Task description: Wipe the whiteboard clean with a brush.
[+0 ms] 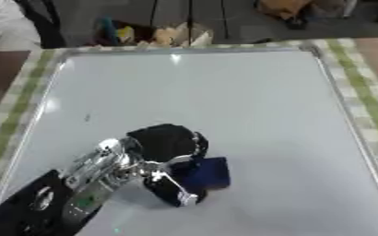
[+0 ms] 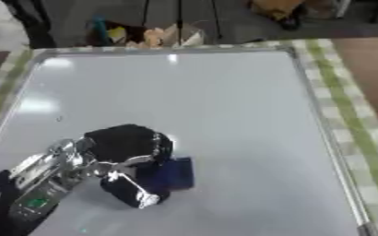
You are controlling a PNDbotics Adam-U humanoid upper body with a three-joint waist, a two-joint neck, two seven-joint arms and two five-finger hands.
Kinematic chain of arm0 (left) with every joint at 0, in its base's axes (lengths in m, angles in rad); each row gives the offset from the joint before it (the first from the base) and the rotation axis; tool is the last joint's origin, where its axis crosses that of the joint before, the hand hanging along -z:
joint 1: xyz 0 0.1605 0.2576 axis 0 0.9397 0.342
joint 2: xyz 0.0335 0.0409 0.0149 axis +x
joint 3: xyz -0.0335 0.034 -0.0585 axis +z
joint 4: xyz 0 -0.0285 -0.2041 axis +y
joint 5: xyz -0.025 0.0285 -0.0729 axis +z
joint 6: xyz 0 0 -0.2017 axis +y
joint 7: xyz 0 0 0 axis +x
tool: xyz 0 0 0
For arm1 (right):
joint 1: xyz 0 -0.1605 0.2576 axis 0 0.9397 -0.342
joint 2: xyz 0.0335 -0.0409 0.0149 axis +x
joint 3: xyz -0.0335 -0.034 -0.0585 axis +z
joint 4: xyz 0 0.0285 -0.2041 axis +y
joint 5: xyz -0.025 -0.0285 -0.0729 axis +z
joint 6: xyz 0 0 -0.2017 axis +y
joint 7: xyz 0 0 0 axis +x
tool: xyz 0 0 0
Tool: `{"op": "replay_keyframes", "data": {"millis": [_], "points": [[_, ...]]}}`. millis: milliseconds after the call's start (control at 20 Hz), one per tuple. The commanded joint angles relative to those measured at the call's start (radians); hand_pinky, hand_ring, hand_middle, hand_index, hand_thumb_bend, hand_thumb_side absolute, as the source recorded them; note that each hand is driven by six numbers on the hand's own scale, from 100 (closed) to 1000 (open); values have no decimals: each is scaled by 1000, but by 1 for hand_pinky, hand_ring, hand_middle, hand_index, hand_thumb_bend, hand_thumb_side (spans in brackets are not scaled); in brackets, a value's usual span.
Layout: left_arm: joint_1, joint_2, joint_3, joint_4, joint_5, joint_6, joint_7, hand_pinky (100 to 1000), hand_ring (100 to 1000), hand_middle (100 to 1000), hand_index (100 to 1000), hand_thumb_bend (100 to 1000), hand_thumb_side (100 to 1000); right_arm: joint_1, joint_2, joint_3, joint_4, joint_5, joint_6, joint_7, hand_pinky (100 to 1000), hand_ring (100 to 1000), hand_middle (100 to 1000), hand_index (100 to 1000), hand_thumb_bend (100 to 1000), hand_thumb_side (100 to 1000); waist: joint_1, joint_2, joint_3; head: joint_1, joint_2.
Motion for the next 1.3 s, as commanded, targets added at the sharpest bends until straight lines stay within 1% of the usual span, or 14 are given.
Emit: {"op": "replay_keyframes", "data": {"millis": [50, 600, 1000, 1300], "points": [[-16, 10, 6, -20, 4, 4, 0, 372, 633, 582, 302, 264, 431, -8, -16, -3, -15, -1, -1, -1, 803, 752, 563, 820, 100, 950, -3, -22, -1, -1, -9], [-17, 16, 11, -31, 4, 6, -4, 374, 632, 572, 299, 271, 430, -6, -23, -7, -15, -6, -4, -3, 802, 753, 565, 820, 100, 948, -2, -28, 4, 0, -8], [-19, 26, 26, -51, 10, 16, -3, 372, 630, 568, 296, 272, 435, -3, -27, -8, -15, -8, -5, -3, 802, 753, 565, 819, 100, 949, -1, -32, 9, 2, -4], [-16, 33, 33, -56, 13, 26, -5, 368, 622, 548, 291, 254, 427, -3, -27, -7, -15, -8, -6, -2, 802, 753, 565, 819, 100, 949, -3, -31, 11, 1, -5]]}}
